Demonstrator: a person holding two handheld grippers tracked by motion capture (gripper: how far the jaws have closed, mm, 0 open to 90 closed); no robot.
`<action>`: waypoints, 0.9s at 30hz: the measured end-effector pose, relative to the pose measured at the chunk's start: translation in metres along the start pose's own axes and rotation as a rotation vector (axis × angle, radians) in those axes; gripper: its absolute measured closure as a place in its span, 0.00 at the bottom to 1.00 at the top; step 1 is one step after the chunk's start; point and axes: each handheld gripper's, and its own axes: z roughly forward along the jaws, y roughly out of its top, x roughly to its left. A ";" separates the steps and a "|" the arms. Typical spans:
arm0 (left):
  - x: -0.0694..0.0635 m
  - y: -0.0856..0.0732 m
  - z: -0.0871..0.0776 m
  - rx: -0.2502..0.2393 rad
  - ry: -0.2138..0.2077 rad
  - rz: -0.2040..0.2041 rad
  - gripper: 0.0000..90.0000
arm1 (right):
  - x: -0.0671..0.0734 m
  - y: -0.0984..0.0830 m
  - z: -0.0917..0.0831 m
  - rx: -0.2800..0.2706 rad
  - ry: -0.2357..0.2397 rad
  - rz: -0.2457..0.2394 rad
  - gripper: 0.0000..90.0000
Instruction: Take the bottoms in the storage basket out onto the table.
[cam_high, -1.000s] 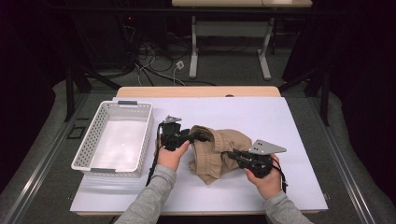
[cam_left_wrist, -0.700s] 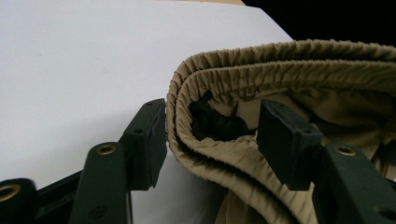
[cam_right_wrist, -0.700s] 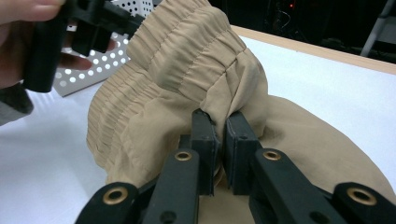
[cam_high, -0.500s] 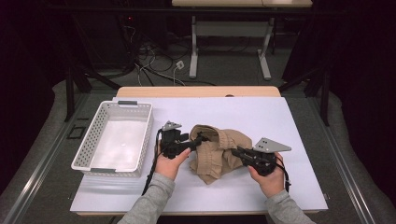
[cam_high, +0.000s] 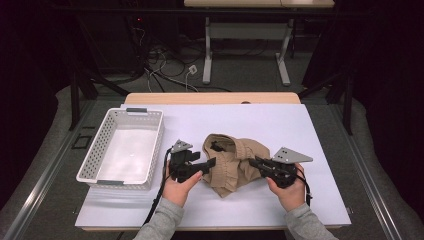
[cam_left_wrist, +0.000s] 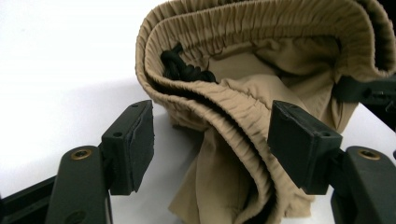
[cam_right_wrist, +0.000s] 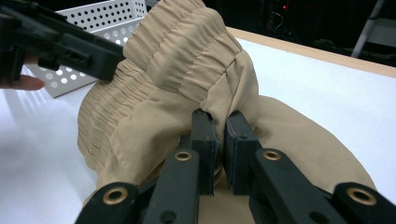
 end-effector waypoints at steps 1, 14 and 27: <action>0.000 -0.002 -0.001 0.002 -0.001 -0.002 0.35 | 0.000 0.000 0.000 0.000 -0.001 0.000 0.93; -0.006 -0.025 -0.008 0.024 -0.042 -0.015 0.35 | -0.002 -0.001 0.000 -0.005 -0.001 0.005 0.93; -0.020 -0.038 0.006 0.061 -0.086 0.032 0.42 | -0.002 -0.002 0.000 -0.008 -0.002 0.000 0.93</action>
